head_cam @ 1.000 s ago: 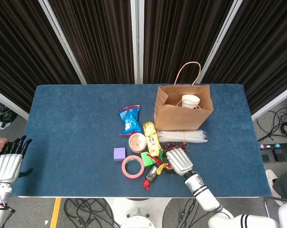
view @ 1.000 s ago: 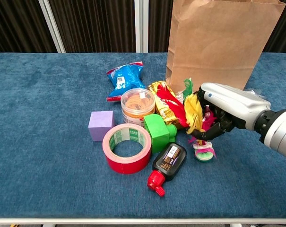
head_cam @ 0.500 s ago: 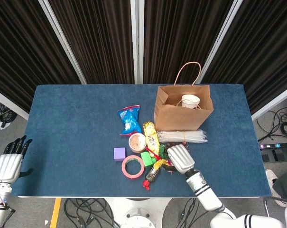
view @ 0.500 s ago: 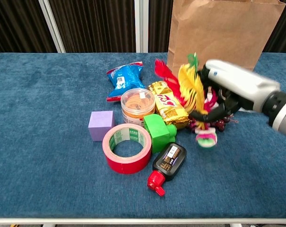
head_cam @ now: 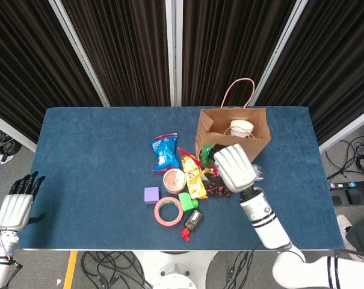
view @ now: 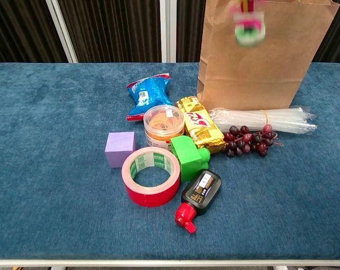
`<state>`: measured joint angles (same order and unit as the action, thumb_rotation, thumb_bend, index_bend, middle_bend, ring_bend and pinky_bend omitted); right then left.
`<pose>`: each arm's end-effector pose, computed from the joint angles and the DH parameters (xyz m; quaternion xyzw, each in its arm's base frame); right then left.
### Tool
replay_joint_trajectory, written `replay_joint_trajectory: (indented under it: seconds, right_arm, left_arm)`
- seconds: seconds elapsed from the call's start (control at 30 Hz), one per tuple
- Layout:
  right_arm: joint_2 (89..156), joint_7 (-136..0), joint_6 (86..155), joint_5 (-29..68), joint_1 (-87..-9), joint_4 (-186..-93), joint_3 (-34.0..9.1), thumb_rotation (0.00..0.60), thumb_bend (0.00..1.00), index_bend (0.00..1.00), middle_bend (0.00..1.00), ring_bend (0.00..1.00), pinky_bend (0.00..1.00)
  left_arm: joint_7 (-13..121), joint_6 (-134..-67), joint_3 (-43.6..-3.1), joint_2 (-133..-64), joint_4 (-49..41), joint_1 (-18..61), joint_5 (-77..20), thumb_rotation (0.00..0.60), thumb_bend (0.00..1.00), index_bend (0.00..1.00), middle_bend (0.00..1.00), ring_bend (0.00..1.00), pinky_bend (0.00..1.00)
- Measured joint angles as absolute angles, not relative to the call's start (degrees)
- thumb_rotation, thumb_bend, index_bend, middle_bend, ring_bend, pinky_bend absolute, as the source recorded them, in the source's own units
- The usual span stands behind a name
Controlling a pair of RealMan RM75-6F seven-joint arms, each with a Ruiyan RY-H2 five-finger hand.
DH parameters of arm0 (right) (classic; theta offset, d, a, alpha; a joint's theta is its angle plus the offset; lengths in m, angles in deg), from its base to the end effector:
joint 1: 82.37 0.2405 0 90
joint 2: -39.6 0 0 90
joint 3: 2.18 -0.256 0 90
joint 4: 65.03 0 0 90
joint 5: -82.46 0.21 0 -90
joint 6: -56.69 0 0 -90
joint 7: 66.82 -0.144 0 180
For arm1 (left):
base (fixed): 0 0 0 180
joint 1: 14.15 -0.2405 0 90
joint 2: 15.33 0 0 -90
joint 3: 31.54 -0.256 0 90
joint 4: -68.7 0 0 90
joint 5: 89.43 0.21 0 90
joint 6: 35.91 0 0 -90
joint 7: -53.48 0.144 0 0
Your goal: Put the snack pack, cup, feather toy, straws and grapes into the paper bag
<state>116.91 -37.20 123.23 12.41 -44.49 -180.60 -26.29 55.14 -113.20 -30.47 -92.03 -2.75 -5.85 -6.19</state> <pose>-0.0371 -0.3073 0.0978 0.6685 -0.2986 0.5544 0.3957 -0.3653 0.1985 0.1054 -0.6430 -0.3753 -0.2969 0.5979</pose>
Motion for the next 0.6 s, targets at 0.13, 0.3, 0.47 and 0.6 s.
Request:
replay_joint_trajectory:
  seconds: [0.13,0.3,0.47,0.6]
  right_arm:
    - [114.8,-32.4,123.9,18.9,-40.2,-182.4,-32.5,0.600,0.49,0.94,0.69,0.62,0.82]
    - [112.6,-27.9,125.2,26.0,-35.0,-182.2,-38.6,0.600,0.49,0.94,0.69,0.62,0.82]
    - [110.2,-25.6,126.9,31.6,-31.4,-178.8,-41.5,0.600,0.49,0.94,0.69,0.62,0.82]
    - [108.7,-26.7,127.2,32.4,-31.1,-174.9,-41.4,0.600,0.49,0.94,0.69,0.62,0.82]
  left_arm:
    - [55.0,-113.2,-30.4,-91.9,-2.9,-5.8,-6.4,0.600,0.02,0.15,0.07,0.01,0.13]
    - [54.9,-113.2,-30.4,-91.7,-2.9,-5.9,-6.4,0.600,0.02,0.15,0.07,0.01,0.13]
    - [54.8,-113.3,-30.3,-91.5,-3.0,-6.0,-6.5,0.600,0.02,0.15,0.07,0.01,0.13]
    - [54.8,-113.1,-30.4,-91.4,-3.0,-6.0,-6.6,0.600,0.02,0.15,0.07,0.01,0.13]
